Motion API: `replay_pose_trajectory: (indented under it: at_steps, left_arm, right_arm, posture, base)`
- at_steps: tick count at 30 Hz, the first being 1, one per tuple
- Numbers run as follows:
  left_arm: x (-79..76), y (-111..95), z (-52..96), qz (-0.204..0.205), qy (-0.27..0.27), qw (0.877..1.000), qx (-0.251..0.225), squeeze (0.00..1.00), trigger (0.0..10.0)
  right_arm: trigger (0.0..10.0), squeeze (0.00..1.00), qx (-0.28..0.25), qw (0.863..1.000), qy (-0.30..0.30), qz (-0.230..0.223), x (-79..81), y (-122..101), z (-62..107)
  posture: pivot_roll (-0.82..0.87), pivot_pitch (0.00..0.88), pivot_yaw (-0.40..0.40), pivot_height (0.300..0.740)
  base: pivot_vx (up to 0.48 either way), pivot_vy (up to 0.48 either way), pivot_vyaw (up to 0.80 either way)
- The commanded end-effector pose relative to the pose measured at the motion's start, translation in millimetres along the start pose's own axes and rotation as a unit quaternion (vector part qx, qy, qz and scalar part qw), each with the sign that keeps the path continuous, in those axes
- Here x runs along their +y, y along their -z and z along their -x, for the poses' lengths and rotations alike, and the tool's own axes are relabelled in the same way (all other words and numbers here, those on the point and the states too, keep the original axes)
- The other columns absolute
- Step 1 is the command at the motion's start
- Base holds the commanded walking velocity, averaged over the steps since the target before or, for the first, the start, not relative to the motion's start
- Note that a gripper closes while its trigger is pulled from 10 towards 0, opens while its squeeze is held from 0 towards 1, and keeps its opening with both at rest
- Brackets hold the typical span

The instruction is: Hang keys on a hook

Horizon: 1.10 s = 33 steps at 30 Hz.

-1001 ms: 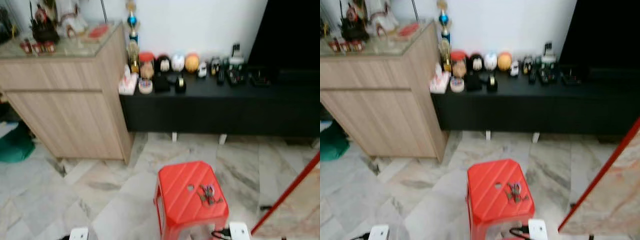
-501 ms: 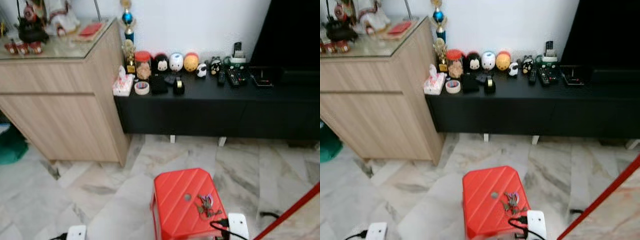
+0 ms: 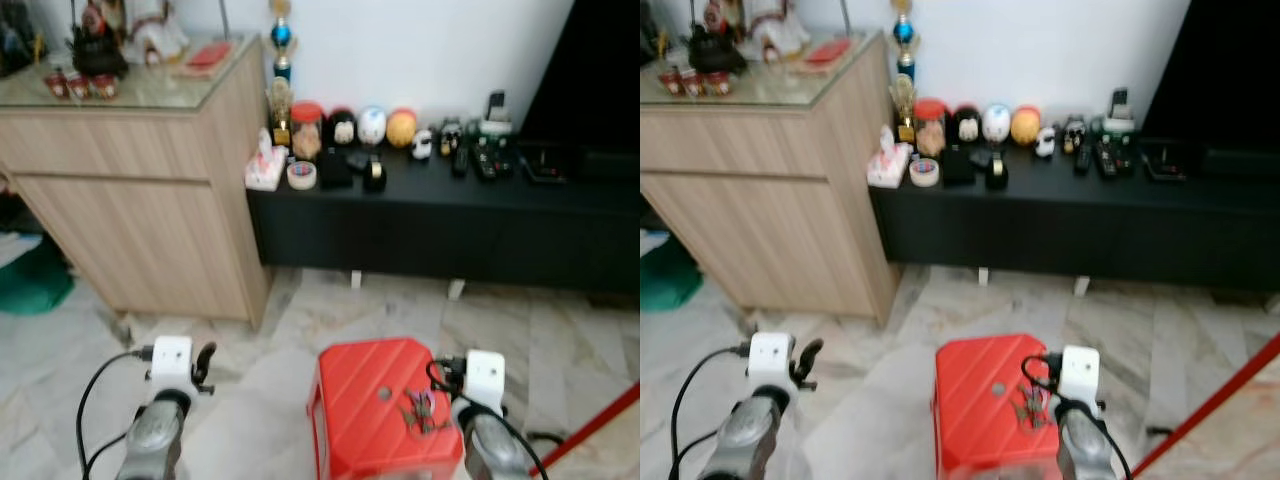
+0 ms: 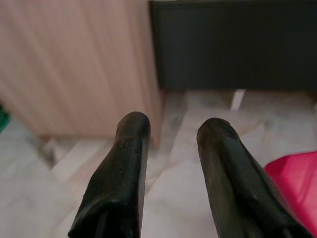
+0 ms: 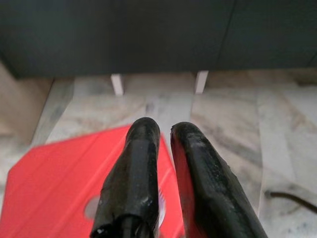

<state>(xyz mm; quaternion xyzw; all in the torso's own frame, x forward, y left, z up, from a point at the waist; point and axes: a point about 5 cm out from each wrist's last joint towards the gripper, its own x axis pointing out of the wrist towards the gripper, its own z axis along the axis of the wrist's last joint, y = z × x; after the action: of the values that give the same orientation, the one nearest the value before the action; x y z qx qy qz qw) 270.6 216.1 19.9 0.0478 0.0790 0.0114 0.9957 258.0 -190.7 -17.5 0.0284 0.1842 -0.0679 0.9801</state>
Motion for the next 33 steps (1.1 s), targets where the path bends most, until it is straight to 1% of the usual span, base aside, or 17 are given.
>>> replay_pose_trajectory:
  at_steps: [1,3,4,6,7,11,13,18,21,23,25,28,33]
  left_arm:
    - [-0.9,3.6,9.7,0.004,-0.001,1.0,-0.011,0.0,10.0]
    - [-2.1,1.4,13.1,0.003,-0.002,1.0,-0.024,0.0,10.0]
    - [-7.1,-1.8,27.7,-0.004,0.013,0.999,-0.044,0.0,10.0]
    - [-9.8,-5.2,38.9,-0.006,0.018,0.998,-0.055,0.0,10.0]
    - [-9.2,-7.0,42.5,0.003,0.006,0.998,-0.059,0.0,10.0]
    - [-11.2,-12.5,40.5,0.009,-0.005,0.998,-0.065,0.0,10.0]
    - [-16.0,-16.1,38.6,0.008,0.004,0.998,-0.068,0.0,10.0]
    - [-20.2,-20.1,39.1,0.011,0.009,0.998,-0.06,0.0,10.0]
    - [-21.6,-20.5,39.0,0.011,0.019,0.998,-0.054,0.0,10.0]
    - [-20.5,-20.2,38.1,0.01,0.02,0.998,-0.051,0.0,10.0]
    - [-19.2,-20.3,37.9,0.01,0.018,0.999,-0.048,0.0,10.0]
    - [-17.5,-16.7,38.8,0.008,0.022,0.999,-0.035,0.0,10.0]
    - [-13.7,-15.7,38.7,0.006,0.021,0.999,-0.03,0.0,10.0]
  right_arm:
    - [10.0,0.0,-0.02,1.0,0.0,-0.005,1.0,-1.9,2.8]
    - [10.0,0.0,-0.032,0.999,-0.001,-0.003,1.1,-3.5,4.3]
    - [10.0,0.0,-0.056,0.998,-0.002,-0.008,-0.6,-5.8,10.9]
    - [10.0,0.0,-0.071,0.997,-0.001,-0.011,-3.3,-7.6,16.4]
    - [10.0,0.0,-0.073,0.997,0.001,-0.003,-6.1,-6.1,19.9]
    - [10.0,0.0,-0.065,0.998,0.002,0.004,-7.0,-2.4,22.2]
    - [10.0,0.0,-0.069,0.997,0.009,-0.014,-8.4,-6.6,20.3]
    - [10.0,0.0,-0.081,0.997,0.007,-0.012,-7.4,-15.4,19.6]
    - [10.0,0.0,-0.088,0.996,-0.008,-0.001,-2.0,-17.7,21.5]
    - [10.0,0.0,-0.091,0.996,-0.017,0.014,1.2,-18.3,23.2]
    - [10.0,0.0,-0.087,0.996,-0.013,0.011,0.0,-17.6,23.6]
    - [10.0,0.0,-0.076,0.997,0.001,0.002,-6.0,-15.4,23.3]
    - [10.0,0.0,-0.066,0.998,0.002,0.007,-8.9,-15.1,22.9]
  posture:
    - [0.01,0.001,-0.012,0.74]
    - [0.01,0.0,-0.016,0.74]
    - [0.01,0.0,-0.018,0.74]
    - [0.01,0.0,-0.023,0.74]
    - [0.02,0.0,-0.028,0.74]
    - [0.02,0.0,-0.033,0.74]
    - [0.02,0.0,-0.028,0.74]
    - [0.01,0.0,-0.023,0.74]
    - [0.01,0.0,-0.018,0.74]
    - [0.01,0.0,-0.017,0.74]
    - [0.01,0.0,-0.017,0.74]
    - [0.01,0.0,-0.01,0.74]
    - [0.01,0.0,-0.01,0.74]
  base:
    - [0.0,0.0,0.0]
    - [0.0,0.0,0.0]
    - [0.0,0.0,0.0]
    - [0.0,0.0,0.0]
    - [0.0,0.0,0.0]
    - [0.0,0.0,0.0]
    - [0.0,0.0,0.0]
    - [0.0,0.0,0.0]
    - [0.0,0.0,0.0]
    - [0.0,0.0,0.0]
    - [0.0,0.0,0.0]
    - [0.0,0.0,0.0]
    - [0.0,0.0,0.0]
